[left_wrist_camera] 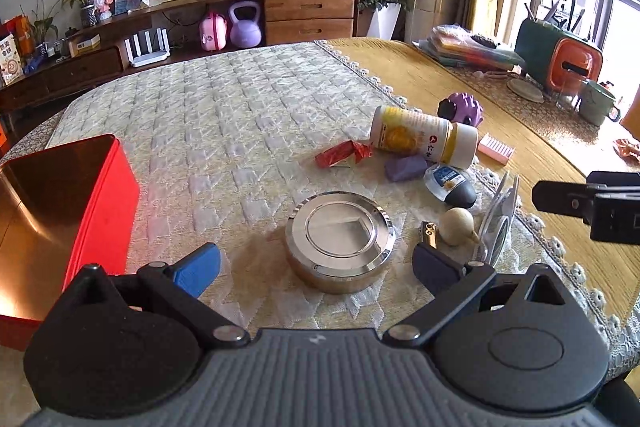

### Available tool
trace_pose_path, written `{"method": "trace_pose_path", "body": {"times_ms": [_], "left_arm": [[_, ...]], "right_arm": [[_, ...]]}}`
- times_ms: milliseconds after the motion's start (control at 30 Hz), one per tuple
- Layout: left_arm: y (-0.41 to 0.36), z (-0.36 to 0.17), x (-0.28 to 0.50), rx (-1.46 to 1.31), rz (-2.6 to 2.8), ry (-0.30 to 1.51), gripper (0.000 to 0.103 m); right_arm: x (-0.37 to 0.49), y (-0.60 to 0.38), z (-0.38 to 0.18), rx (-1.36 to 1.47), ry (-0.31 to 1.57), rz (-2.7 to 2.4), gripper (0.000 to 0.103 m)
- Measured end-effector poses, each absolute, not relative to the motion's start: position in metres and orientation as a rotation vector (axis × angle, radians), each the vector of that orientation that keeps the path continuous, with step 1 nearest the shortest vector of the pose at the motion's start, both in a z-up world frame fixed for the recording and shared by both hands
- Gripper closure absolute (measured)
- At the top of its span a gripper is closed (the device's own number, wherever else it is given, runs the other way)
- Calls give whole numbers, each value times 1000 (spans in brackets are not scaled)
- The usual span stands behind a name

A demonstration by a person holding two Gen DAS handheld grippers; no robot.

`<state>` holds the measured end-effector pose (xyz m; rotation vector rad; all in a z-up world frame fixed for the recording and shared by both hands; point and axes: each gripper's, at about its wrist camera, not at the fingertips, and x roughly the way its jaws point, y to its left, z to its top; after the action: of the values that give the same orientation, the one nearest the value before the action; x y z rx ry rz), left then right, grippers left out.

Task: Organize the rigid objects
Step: 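Close the left tool on the silver round tin while the right tool grasps the white sunglasses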

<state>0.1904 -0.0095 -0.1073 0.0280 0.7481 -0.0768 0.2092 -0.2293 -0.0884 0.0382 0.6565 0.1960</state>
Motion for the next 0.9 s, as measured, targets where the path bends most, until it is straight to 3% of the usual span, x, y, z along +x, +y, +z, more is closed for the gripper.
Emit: {"method": "trace_pose_path", "body": {"times_ms": [733,900], "left_arm": [[-19,-137,227,52,-73,775,1],[-22,-137,227,73,-83,758,7]], "right_arm": [[256,-235,-131,-24,715,238,43],[258,-233,-140,-35,716,255,50]]}}
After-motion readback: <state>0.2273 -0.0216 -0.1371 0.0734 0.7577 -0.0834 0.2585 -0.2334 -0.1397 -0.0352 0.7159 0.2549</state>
